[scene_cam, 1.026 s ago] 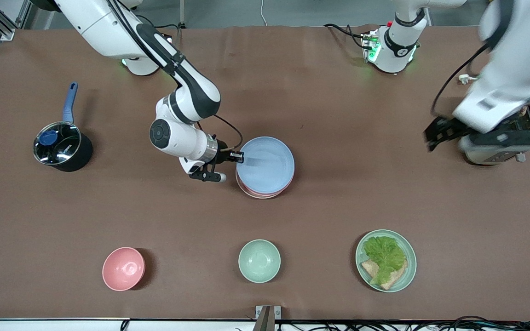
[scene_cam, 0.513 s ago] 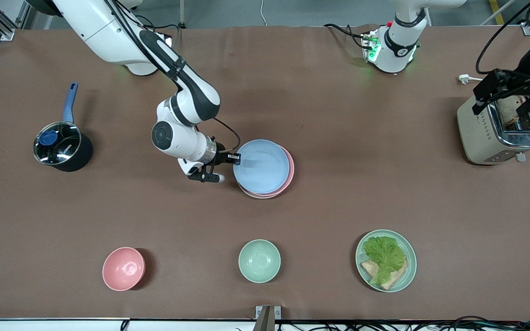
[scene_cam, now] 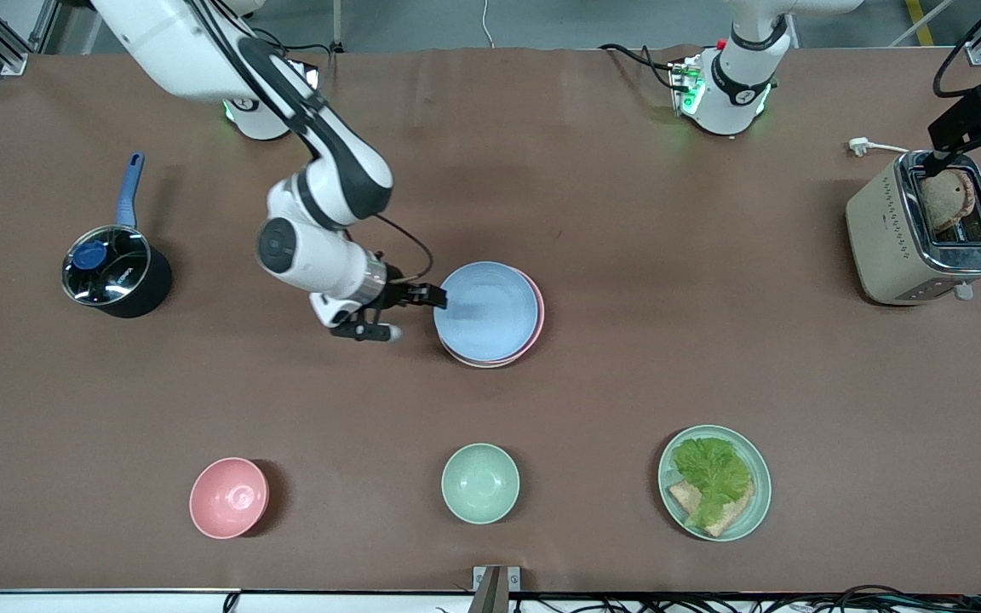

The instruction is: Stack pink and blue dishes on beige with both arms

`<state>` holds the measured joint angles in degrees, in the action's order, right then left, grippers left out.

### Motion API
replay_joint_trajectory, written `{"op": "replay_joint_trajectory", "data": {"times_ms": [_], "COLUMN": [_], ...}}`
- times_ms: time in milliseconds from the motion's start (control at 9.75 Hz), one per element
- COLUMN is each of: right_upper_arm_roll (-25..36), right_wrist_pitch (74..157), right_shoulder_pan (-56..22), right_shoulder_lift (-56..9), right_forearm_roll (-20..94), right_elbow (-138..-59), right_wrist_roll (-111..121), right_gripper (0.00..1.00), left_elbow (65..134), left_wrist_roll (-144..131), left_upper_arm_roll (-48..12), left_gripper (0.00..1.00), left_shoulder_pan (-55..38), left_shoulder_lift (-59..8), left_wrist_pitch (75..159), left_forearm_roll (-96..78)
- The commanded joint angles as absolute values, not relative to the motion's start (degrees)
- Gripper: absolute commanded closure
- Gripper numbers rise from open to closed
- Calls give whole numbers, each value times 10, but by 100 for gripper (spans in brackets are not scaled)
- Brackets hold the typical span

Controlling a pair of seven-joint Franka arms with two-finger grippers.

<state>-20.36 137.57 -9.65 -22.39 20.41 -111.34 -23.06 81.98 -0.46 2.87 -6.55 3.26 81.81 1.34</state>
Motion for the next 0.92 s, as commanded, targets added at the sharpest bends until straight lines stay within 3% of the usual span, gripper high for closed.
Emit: {"op": "replay_joint_trajectory", "data": {"times_ms": [0,308,615,821], "right_upper_arm_roll": [-160,-76,18,45], "right_wrist_pitch": [1270,1143,1001,921], "right_shoulder_pan": [-69,-55,-55,-40], "right_shoulder_lift": [-88,-48,-48,-28], "right_forearm_roll": [100,-50,-51,-41], "right_elbow": [-1135,-1018,-864,-829], "right_wrist_roll": [-245,-240,-205,-172], "right_gripper": [0,0,0,0], "left_elbow": [820,817,822,823], "left_wrist_roll": [-10,-6,-12,-20], "left_upper_arm_roll": [24,26,27,25], "left_gripper": [0,0,0,0], "left_shoulder_pan": [-64,-62,-50,-47], "left_shoulder_lift": [20,17,19,18], "left_wrist_pitch": [795,798,812,812], "left_forearm_roll": [24,3,-15,-14]}}
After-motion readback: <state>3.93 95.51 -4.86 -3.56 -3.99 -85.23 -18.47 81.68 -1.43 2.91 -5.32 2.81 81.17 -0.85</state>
